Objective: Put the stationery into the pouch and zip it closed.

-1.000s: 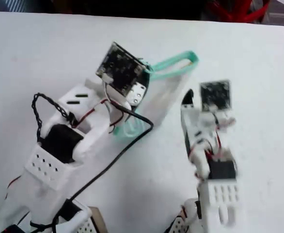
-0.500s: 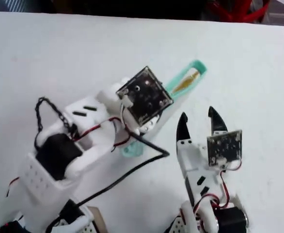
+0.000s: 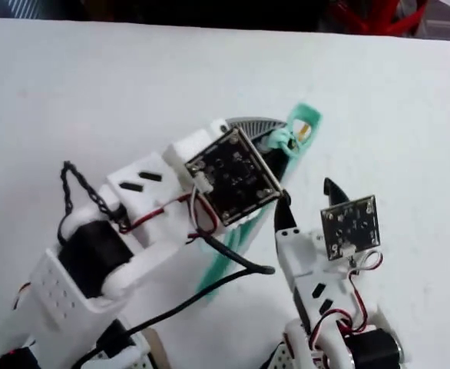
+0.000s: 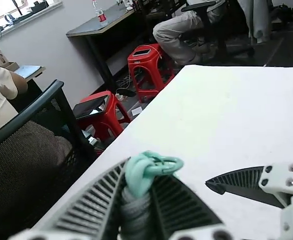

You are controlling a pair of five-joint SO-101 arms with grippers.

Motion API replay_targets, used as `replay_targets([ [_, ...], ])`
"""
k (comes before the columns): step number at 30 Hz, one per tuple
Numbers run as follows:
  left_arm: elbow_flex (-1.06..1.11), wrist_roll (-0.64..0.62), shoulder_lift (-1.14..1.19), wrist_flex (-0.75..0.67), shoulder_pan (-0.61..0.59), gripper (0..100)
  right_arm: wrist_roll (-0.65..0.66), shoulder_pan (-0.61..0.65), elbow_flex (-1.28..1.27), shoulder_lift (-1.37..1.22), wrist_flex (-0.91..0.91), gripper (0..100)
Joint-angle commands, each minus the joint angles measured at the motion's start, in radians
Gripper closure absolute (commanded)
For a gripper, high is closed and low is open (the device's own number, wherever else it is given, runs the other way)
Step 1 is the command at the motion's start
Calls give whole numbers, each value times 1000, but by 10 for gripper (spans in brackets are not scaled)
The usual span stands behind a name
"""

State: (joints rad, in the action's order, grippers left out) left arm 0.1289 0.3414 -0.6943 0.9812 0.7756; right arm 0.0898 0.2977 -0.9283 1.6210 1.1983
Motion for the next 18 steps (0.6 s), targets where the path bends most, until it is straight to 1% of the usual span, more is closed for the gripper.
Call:
replay_targets([
  [1,23,8,4,-89,-2,972,0,8,80,24,16,768],
  [3,35,8,38,-132,-35,972,0,13,109,70,39,750],
  [7,26,8,130,-198,-81,972,-2,18,120,128,111,643],
  [9,-12,8,174,-195,-84,972,-48,18,120,128,124,632],
  [12,-74,8,206,-186,-79,972,-115,16,91,134,79,630],
  [14,-126,8,203,-149,-77,972,-118,-1,40,136,2,630],
  [15,-150,8,203,-123,-79,972,-118,-36,5,136,-36,630],
  [18,-199,8,203,-17,-94,972,-118,-199,-95,137,-130,632],
])
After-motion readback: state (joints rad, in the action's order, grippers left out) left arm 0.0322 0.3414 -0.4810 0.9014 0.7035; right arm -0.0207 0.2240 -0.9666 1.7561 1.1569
